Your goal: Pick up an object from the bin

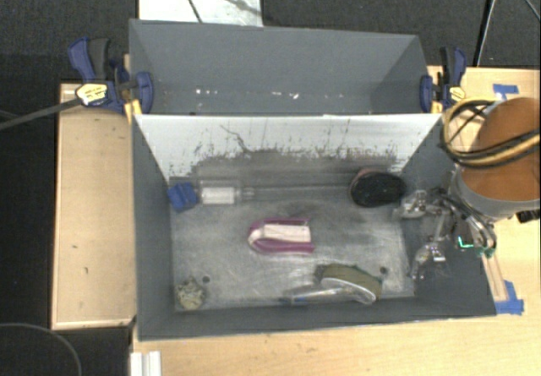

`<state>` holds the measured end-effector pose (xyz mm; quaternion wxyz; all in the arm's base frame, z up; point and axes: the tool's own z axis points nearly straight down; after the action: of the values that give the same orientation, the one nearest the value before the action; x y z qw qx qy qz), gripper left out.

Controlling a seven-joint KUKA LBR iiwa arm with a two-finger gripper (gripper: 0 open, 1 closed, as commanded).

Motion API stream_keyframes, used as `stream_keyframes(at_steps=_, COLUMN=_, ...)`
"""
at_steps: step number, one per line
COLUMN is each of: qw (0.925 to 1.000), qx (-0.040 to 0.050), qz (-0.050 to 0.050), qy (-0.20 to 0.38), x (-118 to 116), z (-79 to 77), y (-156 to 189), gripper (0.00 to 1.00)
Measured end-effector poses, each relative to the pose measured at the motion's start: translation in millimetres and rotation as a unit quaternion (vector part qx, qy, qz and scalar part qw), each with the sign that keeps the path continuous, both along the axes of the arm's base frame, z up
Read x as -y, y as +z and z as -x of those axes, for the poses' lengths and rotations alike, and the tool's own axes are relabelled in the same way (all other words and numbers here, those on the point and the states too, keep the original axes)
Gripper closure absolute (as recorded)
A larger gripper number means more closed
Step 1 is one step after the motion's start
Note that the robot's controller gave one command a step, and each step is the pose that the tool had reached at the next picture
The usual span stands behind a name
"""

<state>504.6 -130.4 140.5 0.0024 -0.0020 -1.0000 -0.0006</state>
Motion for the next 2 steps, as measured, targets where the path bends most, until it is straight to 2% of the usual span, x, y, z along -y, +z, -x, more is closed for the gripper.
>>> stream_keyframes(at_steps=1, qw=1.0000, qx=0.0058, qz=-0.002, qy=0.003, x=-77.7, z=-39.3, y=2.8, gripper=0.00)
stream_keyframes(at_steps=2, qw=0.9978, qx=0.0029, qz=-0.001, qy=0.067, x=-149.7, z=-51.9, y=-24.4, gripper=0.00)
